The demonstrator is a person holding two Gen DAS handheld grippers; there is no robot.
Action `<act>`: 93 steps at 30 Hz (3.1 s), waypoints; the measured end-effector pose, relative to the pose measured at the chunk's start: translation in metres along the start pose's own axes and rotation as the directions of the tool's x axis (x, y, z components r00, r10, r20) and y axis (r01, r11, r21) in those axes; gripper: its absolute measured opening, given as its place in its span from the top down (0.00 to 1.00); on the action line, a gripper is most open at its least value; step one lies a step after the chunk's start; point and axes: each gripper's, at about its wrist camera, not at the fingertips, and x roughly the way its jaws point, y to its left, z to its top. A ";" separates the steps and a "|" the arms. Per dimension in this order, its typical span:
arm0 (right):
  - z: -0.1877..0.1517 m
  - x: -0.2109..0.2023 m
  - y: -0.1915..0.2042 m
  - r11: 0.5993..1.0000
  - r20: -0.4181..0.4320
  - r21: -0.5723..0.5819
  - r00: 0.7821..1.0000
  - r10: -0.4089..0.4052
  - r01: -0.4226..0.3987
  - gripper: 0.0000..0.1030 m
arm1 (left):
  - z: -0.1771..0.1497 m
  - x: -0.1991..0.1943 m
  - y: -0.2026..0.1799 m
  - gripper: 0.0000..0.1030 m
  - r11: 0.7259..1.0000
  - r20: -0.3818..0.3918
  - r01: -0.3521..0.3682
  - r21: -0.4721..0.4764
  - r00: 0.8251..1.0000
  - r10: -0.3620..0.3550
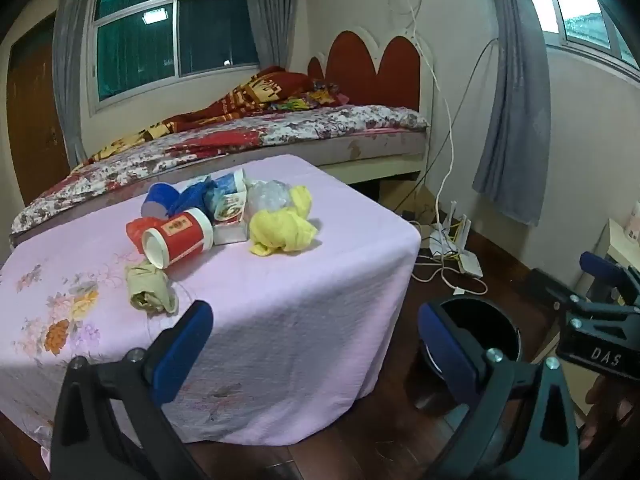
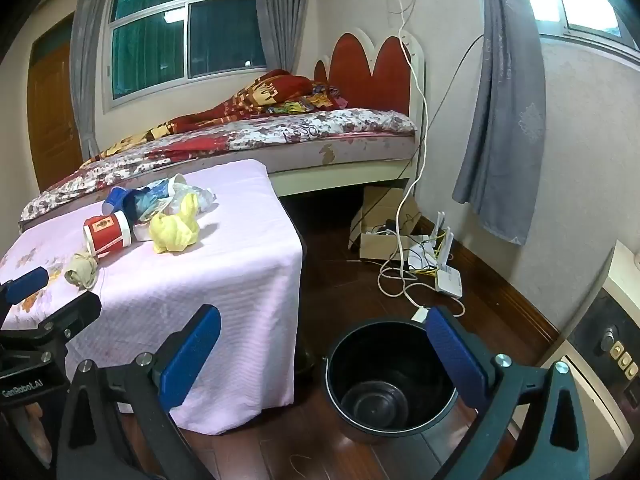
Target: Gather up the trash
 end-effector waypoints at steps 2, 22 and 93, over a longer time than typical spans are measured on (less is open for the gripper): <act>0.000 -0.001 0.001 1.000 0.001 -0.004 1.000 -0.002 0.002 0.00 | 0.001 0.000 0.002 0.00 1.000 0.008 0.004 0.004 1.000 -0.004; 0.001 0.002 0.001 1.000 0.003 0.004 1.000 0.002 -0.002 0.00 | 0.004 -0.006 0.000 0.00 0.999 0.022 -0.033 0.026 0.999 0.033; -0.001 0.005 0.005 1.000 0.000 0.001 1.000 -0.001 0.001 0.00 | 0.004 -0.002 0.003 0.00 0.999 0.013 -0.022 0.027 1.000 0.022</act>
